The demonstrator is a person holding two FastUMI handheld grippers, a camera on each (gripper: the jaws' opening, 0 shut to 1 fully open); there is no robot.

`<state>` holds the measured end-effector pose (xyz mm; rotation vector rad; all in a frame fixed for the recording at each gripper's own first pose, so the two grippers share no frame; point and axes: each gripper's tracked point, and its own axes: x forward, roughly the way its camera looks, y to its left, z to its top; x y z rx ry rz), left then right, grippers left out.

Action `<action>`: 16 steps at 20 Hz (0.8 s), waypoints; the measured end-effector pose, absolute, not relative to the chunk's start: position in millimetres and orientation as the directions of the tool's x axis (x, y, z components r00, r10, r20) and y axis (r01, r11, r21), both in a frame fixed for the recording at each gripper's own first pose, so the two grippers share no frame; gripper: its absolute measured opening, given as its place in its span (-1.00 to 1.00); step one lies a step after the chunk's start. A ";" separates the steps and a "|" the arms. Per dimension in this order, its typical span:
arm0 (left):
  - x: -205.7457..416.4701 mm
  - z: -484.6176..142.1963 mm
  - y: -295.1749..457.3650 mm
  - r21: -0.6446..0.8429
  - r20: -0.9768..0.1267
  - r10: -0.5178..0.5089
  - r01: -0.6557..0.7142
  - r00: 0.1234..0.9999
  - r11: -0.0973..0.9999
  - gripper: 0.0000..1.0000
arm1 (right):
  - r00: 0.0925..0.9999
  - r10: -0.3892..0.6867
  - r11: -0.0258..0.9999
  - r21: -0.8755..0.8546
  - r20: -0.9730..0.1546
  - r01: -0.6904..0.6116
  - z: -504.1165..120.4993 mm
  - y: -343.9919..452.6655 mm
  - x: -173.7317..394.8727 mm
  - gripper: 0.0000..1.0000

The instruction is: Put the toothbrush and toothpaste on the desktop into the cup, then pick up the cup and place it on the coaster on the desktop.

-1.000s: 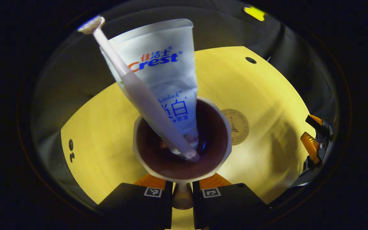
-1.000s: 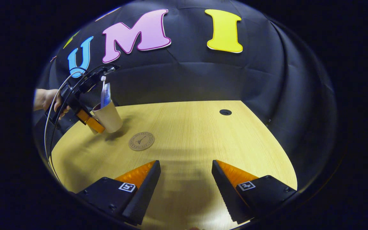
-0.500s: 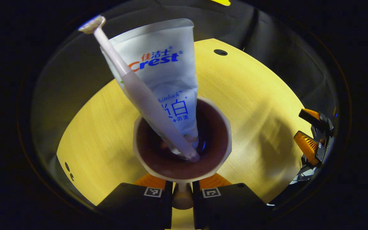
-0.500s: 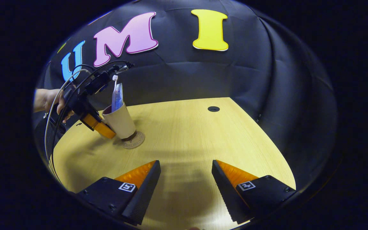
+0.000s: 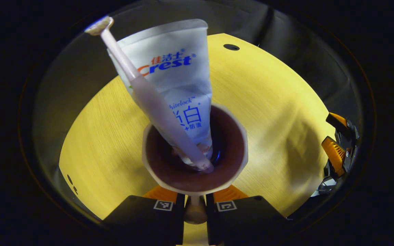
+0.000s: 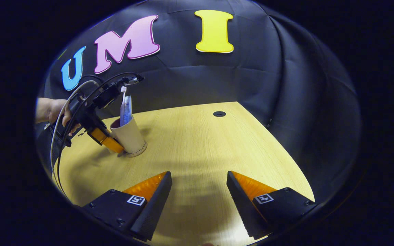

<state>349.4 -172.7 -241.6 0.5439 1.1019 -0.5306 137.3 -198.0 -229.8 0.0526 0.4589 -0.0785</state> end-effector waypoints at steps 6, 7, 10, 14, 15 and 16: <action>355.4 -241.1 -178.1 0.153 -0.904 -0.143 0.617 0.403 0.772 -0.03 | 0.892 -0.066 0.996 0.023 -0.446 0.085 -228.0 -196.0 126.1 0.97; 357.6 -235.4 -180.4 0.151 -0.887 -0.165 0.609 0.431 0.779 0.21 | 0.893 -0.068 0.996 0.019 -0.445 0.085 -225.9 -195.3 124.0 0.97; 351.5 -212.8 -180.6 0.150 -0.842 -0.198 0.570 0.502 0.808 0.93 | 0.897 -0.064 0.997 0.004 -0.438 0.073 -214.4 -187.5 116.6 0.97; 326.8 -159.8 -186.4 0.033 -0.699 -0.346 0.512 0.626 0.858 0.94 | 0.915 -0.049 0.999 -0.024 -0.400 0.043 -184.8 -168.2 106.8 0.97; 320.1 -141.3 -175.5 0.024 -0.647 -0.355 0.484 0.674 0.875 0.94 | 0.920 -0.047 0.999 -0.035 -0.388 0.036 -175.1 -163.3 103.1 0.97; 311.3 -124.0 -165.3 0.021 -0.599 -0.353 0.455 0.719 0.890 0.94 | 0.926 -0.045 0.999 -0.043 -0.374 0.032 -164.3 -158.8 99.9 0.97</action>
